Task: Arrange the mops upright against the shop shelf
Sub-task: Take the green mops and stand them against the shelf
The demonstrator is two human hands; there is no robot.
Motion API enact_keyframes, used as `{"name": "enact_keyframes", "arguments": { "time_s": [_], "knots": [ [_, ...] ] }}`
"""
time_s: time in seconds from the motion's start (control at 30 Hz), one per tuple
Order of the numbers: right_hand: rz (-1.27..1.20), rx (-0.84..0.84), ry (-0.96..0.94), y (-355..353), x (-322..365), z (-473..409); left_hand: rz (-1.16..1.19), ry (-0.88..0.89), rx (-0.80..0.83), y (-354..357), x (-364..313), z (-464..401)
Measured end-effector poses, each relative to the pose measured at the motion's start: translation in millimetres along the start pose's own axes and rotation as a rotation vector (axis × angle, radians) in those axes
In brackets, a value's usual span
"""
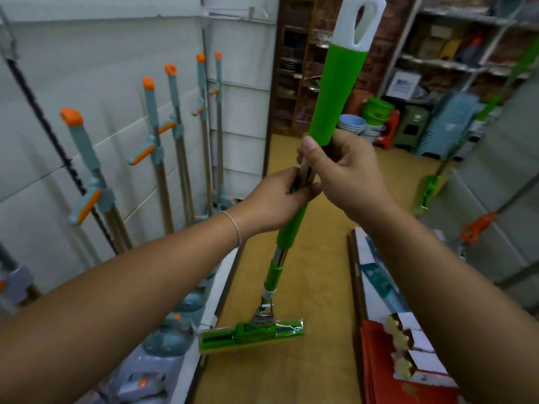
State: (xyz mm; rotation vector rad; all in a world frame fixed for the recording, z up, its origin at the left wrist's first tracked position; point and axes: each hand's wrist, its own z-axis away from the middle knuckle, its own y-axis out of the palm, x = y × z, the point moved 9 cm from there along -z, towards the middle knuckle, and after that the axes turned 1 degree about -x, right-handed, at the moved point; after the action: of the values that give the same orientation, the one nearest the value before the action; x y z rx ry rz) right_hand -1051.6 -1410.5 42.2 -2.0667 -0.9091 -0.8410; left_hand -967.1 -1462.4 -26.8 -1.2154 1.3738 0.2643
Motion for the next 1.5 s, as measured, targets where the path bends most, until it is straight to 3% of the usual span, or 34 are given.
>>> {"name": "enact_keyframes", "arguments": {
  "time_s": [0.3,0.67,1.07,1.5],
  "knots": [
    [-0.055,-0.006,0.067,-19,-87,-91,0.15,-0.048,0.011,34,34,-116],
    [-0.077,0.119,0.13,-51,-194,-211,0.205,-0.051,0.167,89,70,-273],
    [0.062,-0.009,0.171,-100,-279,-313,0.306,0.07,0.301,140,76,-421],
    [0.156,-0.297,0.216,-154,-350,-444,0.372,0.264,0.604,189,76,-614]
  ]
}}
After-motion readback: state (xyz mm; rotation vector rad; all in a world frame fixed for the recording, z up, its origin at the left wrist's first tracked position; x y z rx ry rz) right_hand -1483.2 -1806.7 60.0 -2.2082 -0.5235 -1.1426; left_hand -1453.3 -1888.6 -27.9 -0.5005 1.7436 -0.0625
